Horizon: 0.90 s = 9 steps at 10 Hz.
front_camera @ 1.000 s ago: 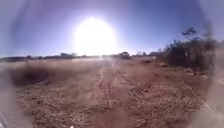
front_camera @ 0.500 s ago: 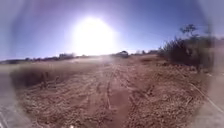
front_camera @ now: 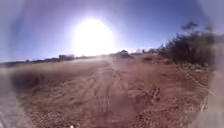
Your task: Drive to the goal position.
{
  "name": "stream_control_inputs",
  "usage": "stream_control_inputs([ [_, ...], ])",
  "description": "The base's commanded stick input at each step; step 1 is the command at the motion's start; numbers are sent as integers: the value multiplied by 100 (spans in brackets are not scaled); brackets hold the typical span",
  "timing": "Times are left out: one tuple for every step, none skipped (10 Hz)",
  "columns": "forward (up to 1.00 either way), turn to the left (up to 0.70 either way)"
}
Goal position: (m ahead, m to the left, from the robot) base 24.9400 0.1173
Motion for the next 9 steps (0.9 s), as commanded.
stream_control_inputs([
  [50,0],
  [50,0],
  [50,0],
  [50,0],
  [50,0],
  [50,0],
  [50,-5],
  [50,-30],
  [50,-46],
])
